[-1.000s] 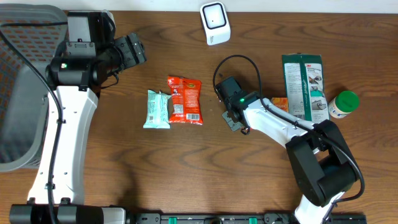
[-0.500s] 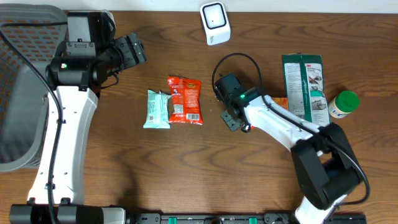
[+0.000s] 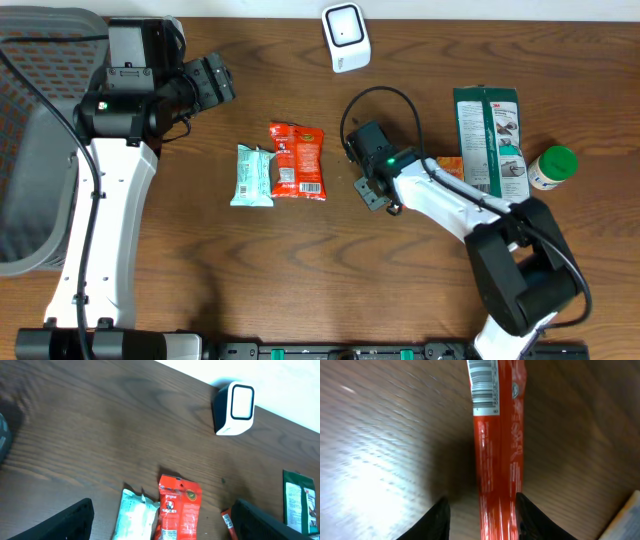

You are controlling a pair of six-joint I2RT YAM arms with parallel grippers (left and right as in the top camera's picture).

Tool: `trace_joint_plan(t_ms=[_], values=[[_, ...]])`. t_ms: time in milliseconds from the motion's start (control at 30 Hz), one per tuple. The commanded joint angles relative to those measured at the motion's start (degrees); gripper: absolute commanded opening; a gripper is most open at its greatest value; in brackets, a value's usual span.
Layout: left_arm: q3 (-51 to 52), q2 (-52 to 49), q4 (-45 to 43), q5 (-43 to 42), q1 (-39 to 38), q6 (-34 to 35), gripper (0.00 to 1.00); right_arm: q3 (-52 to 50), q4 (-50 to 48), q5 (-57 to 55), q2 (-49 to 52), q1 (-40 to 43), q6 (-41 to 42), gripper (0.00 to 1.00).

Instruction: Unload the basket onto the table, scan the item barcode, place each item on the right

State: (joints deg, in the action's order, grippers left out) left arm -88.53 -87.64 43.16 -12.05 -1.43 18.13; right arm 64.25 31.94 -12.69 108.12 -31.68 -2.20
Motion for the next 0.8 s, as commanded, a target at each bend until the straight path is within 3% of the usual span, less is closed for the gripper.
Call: trace_joint_plan(t_ms=[0,267,367,467,767], values=[[-0.20,0.42,0.11,0.13,0.17,-0.44,0.88,-0.57,-0.79,-1.07,1.64,0.44,-0.66,0.38],[-0.20,0.42,0.11,0.13,0.17,-0.44,0.88,-1.33,-0.72,3.32,1.73,0.52,-0.66,0.25],[-0.20,0.42,0.11,0.13,0.17,-0.44,0.88,-2.21,-0.83,3.26,1.73,0.70,-0.66,0.25],[-0.20,0.42,0.11,0.13,0.17,-0.44,0.88,-3.56,-1.60,1.14,1.73,1.29,-0.63,0.34],[-0.20,0.42,0.11,0.13,0.17,-0.44,0.88,-0.37,-2.60,0.90,-0.09,1.70,-0.66,0.31]])
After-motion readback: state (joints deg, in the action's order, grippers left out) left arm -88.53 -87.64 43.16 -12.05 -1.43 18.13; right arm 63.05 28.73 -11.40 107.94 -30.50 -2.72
